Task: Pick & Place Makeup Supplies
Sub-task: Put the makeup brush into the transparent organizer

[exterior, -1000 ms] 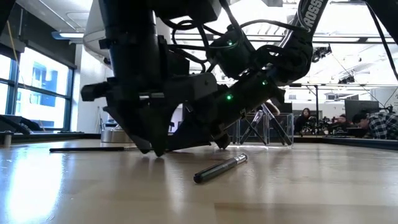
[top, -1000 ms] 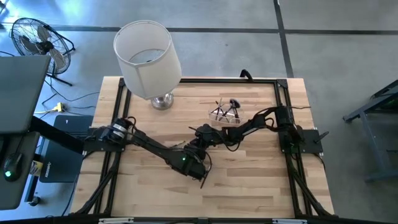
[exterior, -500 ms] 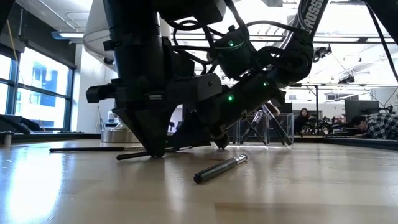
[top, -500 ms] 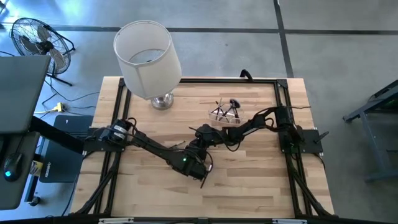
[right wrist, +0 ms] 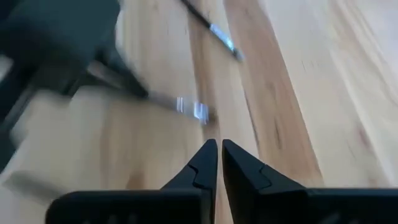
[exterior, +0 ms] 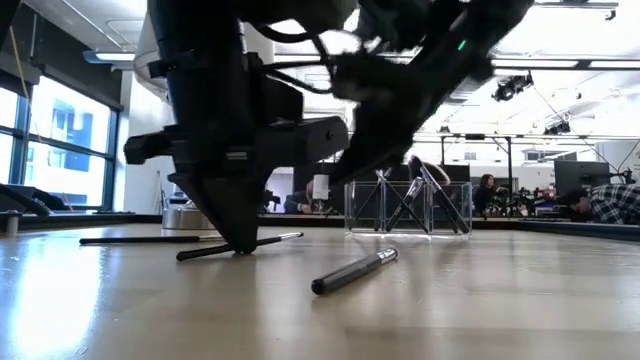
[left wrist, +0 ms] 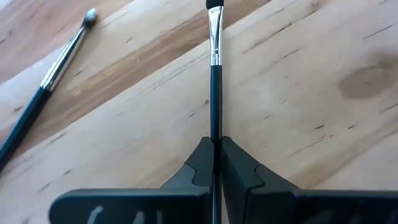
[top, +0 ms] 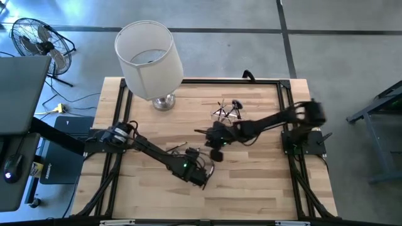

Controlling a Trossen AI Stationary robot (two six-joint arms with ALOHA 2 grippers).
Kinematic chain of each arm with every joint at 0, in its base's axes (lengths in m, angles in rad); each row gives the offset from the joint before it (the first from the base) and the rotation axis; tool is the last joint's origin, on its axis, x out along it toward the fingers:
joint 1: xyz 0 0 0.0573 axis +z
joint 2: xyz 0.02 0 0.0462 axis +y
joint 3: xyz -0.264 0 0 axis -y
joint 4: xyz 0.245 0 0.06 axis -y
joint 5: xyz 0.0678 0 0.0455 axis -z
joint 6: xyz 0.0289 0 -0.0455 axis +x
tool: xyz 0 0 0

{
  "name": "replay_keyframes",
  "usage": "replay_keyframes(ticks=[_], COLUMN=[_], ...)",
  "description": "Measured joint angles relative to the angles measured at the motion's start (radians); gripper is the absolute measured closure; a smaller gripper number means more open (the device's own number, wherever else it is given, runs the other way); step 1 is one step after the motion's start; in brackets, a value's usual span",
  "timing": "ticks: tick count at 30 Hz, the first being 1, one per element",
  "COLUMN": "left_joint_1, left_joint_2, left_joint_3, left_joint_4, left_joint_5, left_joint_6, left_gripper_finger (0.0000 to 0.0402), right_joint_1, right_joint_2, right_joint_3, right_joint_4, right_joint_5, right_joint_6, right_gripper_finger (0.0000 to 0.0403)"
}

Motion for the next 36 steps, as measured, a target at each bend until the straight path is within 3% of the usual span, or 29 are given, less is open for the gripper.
replay_keyframes(ticks=[6, 10, 16, 18, 20, 22, 24, 26, 29, 36], left_joint_1=[-0.031, -0.033, -0.009, 0.016, 0.056, 0.101, 0.139, 0.171, 0.199, 0.265], left_joint_2=[-0.050, -0.083, -0.106, -0.105, -0.105, -0.104, -0.103, -0.094, -0.090, -0.091], left_joint_3=[-0.005, -0.001, -0.001, -0.001, 0.001, 0.001, 0.000, 0.001, -0.002, 0.000], left_joint_4=[0.045, 0.156, 0.492, 0.617, 0.717, 0.785, 0.835, 0.897, 0.978, 1.107], left_joint_5=[-0.090, -0.250, -0.386, -0.338, -0.160, 0.010, 0.077, 0.083, 0.071, 0.042], left_joint_6=[-0.009, 0.038, 0.428, 0.602, 0.743, 0.804, 0.782, 0.785, 0.930, 1.162], left_gripper_finger=[0.0399, 0.0400, 0.0400, 0.0400, 0.0400, 0.0400, 0.0399, 0.0400, 0.0400, 0.0400], right_joint_1=[0.060, 0.128, 0.234, 0.270, 0.310, 0.349, 0.384, 0.411, 0.439, 0.467], right_joint_2=[-0.244, -0.371, -0.511, -0.556, -0.599, -0.644, -0.682, -0.713, -0.751, -0.785], right_joint_3=[0.002, 0.001, -0.097, -0.172, -0.258, -0.347, -0.427, -0.495, -0.561, -0.599], right_joint_4=[-0.422, -0.640, -0.708, -0.665, -0.593, -0.489, -0.387, -0.302, -0.217, -0.190], right_joint_5=[0.090, 0.188, 0.277, 0.275, 0.270, 0.268, 0.268, 0.269, 0.283, 0.332], right_joint_6=[-0.008, 0.034, 0.196, 0.273, 0.365, 0.453, 0.524, 0.582, 0.652, 0.695], right_gripper_finger=[0.0397, 0.0399, 0.0398, 0.0401, 0.0400, 0.0399, 0.0400, 0.0401, 0.0401, 0.0401])
